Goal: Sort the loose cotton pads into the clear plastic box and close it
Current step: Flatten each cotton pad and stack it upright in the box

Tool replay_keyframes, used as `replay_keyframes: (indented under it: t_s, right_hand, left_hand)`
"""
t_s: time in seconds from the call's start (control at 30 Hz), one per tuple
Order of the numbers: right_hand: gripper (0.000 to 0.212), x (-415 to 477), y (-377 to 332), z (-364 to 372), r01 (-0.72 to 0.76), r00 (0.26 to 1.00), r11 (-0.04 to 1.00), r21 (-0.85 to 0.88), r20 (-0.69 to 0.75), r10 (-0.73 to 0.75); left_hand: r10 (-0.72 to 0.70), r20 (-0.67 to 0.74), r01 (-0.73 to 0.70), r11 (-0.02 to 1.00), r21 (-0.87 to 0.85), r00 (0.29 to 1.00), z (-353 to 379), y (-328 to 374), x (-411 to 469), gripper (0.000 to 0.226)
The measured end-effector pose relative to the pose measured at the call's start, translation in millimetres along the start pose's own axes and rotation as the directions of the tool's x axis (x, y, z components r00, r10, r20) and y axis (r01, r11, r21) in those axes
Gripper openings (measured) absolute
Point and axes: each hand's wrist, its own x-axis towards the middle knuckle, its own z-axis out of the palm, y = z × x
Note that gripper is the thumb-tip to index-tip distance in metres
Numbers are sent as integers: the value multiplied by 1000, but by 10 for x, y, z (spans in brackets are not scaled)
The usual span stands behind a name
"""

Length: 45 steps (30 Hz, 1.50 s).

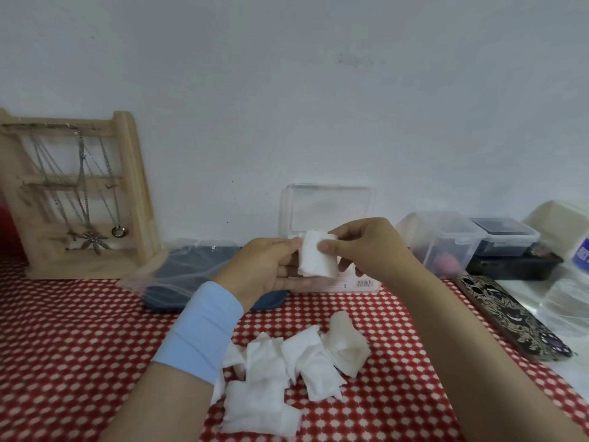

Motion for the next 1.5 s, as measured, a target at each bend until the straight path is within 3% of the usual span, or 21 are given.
replay_keyframes:
  t_s: [0.2,0.33,0.43,0.67,0.9,0.93,1.0,1.07,1.13,1.23,1.33,1.4,1.5]
  right_hand:
    - [19,25,-6,-3,-16,991,995,-98,-134,3]
    - [15,-16,-55,-95,63,998,997,-38,-9,-63]
    - [15,-34,-70,-85,93,992,992,-87,94,-84]
    - [13,18,-20,-41,68,994,986,-150,90,-55]
    - [9,7,-14,-45,91,993,993,-74,82,-85]
    - [16,0,-20,-50,89,993,995,-38,85,-85]
    - [32,-14,-23,-62,58,990,998,39,127,-62]
    - [30,-14,-16,-75,56,983,997,51,171,-64]
    - [15,8,8,-105,83,982,996,-34,172,-76]
    - [9,15,67,-185,83,959,938,-336,282,16]
    - [27,-30,128,-141,165,829,789,-592,517,215]
    - [39,-46,154,-65,219,763,730,-647,580,285]
    - [39,-44,133,-78,213,766,722,-658,571,295]
  left_hand:
    - [35,-128,-36,999,-9,991,29,-30,21,15]
    - [73,-208,-56,995,87,976,-5,-41,46,16]
    - [74,-172,-52,990,133,982,9,-36,36,17]
    - [42,-99,-31,993,113,994,33,-19,7,20]
    - [11,-3,-10,999,46,1000,56,10,-12,35]
    - [22,6,-22,999,47,1000,59,15,-14,40]
    - [61,20,-63,987,148,998,63,5,-21,40]
    - [76,21,-79,965,250,997,41,-23,-4,33]
    - [61,14,-62,950,305,998,-11,-53,14,32]
    - [72,-68,-47,948,314,995,-87,-70,25,30]
    - [67,-118,-43,980,193,991,-107,-57,29,21]
    - [52,-128,-31,986,161,990,-96,-44,37,15]
    - [42,-133,-22,989,146,990,-85,-37,45,12]
